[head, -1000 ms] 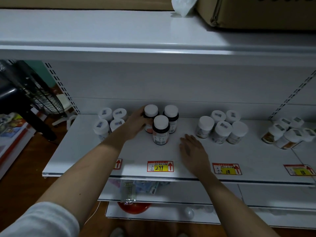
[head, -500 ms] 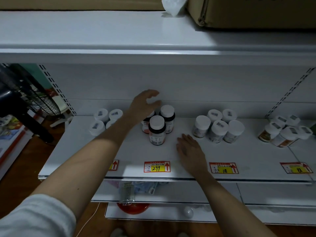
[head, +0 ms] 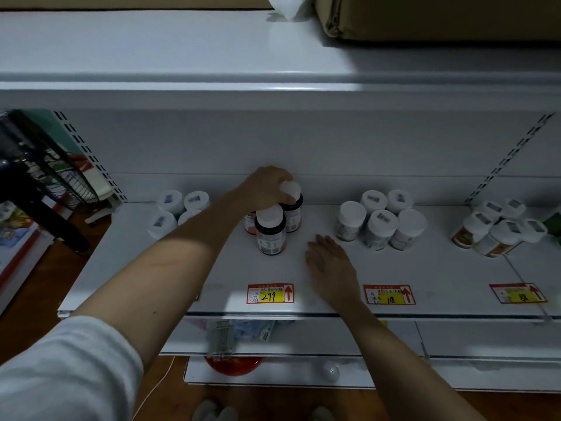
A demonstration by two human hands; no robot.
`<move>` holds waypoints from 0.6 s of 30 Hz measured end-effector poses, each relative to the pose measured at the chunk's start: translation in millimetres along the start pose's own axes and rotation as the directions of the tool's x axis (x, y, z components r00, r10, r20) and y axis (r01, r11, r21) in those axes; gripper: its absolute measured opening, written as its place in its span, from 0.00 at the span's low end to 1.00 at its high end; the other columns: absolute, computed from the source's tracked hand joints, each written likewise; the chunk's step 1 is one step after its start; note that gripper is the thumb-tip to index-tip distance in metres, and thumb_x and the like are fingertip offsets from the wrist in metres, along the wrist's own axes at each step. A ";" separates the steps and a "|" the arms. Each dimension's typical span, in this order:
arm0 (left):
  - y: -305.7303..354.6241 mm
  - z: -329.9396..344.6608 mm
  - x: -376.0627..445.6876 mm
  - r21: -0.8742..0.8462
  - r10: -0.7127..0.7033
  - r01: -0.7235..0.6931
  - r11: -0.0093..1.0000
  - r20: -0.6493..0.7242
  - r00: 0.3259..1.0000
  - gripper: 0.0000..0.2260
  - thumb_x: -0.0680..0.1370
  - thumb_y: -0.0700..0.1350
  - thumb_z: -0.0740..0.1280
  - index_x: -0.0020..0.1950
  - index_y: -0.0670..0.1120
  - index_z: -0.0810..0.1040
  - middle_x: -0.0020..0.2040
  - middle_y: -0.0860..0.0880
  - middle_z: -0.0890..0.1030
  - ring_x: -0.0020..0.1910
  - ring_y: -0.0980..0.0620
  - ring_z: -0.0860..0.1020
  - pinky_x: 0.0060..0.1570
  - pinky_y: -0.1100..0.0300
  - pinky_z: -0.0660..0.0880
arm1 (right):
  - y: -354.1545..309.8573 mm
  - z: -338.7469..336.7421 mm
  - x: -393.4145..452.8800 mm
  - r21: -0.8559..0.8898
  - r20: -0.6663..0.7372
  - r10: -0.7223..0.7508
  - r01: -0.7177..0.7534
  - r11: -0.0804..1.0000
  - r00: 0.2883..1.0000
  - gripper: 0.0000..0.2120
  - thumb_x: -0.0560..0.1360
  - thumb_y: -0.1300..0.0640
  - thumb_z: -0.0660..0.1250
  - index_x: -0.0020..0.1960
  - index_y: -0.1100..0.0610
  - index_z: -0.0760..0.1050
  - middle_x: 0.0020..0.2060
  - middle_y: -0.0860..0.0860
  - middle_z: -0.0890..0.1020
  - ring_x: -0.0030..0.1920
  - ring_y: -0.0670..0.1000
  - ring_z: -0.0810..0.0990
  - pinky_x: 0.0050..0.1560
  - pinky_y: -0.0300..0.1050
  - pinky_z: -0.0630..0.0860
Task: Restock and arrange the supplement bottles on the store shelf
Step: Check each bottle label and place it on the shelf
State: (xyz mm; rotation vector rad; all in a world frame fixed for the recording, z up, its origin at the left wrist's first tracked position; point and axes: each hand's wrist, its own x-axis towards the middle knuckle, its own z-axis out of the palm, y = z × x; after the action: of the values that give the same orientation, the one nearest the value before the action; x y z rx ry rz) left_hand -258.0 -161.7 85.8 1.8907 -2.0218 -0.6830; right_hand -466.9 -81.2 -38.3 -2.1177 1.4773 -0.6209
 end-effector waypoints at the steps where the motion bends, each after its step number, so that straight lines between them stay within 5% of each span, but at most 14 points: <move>1: -0.1 -1.2 -1.3 -0.029 0.004 -0.005 1.000 -0.031 1.000 0.27 0.74 0.47 0.75 0.71 0.44 0.73 0.68 0.45 0.75 0.66 0.46 0.73 0.61 0.60 0.68 | -0.3 -0.2 1.1 0.014 0.004 0.003 -0.003 1.000 1.000 0.18 0.83 0.53 0.60 0.70 0.57 0.74 0.75 0.54 0.69 0.77 0.54 0.62 0.75 0.44 0.55; 6: 13.5 -16.2 -15.1 -0.205 0.035 -0.084 0.975 -0.230 0.972 0.25 0.76 0.46 0.74 0.72 0.43 0.73 0.71 0.46 0.74 0.68 0.49 0.72 0.63 0.64 0.66 | -3.6 -9.2 6.0 0.162 0.130 0.106 -0.126 0.979 0.986 0.17 0.84 0.53 0.56 0.69 0.56 0.75 0.75 0.51 0.69 0.77 0.51 0.61 0.70 0.37 0.55; 9: 27.5 -25.8 -28.8 -0.322 0.048 -0.145 0.936 -0.290 0.956 0.23 0.76 0.45 0.74 0.70 0.44 0.75 0.69 0.47 0.75 0.66 0.50 0.75 0.62 0.65 0.69 | -10.5 -25.2 12.3 0.460 0.177 0.237 -0.293 0.838 0.955 0.16 0.84 0.50 0.57 0.66 0.56 0.76 0.64 0.54 0.78 0.66 0.54 0.74 0.61 0.41 0.67; 13: 42.4 -33.9 -53.1 -0.439 0.031 -0.190 0.878 -0.343 0.939 0.21 0.77 0.47 0.73 0.68 0.46 0.77 0.67 0.48 0.78 0.62 0.51 0.78 0.64 0.54 0.75 | -36.1 -50.7 18.6 0.678 0.009 0.271 -0.205 0.706 0.963 0.08 0.82 0.58 0.61 0.55 0.53 0.79 0.54 0.51 0.82 0.56 0.51 0.79 0.61 0.50 0.73; 18: 60.5 -39.4 -95.4 -0.587 -0.012 -0.171 0.792 -0.296 0.955 0.18 0.76 0.50 0.73 0.65 0.48 0.80 0.61 0.50 0.80 0.53 0.56 0.82 0.50 0.56 0.82 | -73.1 -84.5 -8.2 0.850 0.028 0.108 -0.081 0.520 0.994 0.12 0.83 0.56 0.61 0.66 0.53 0.75 0.61 0.49 0.81 0.63 0.47 0.79 0.62 0.46 0.77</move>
State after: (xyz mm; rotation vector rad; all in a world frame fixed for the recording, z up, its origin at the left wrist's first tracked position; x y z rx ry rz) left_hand -280.1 -71.4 161.0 1.4098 -1.4490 -0.8534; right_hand -467.9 -62.2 72.0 -1.2217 0.9430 -1.0668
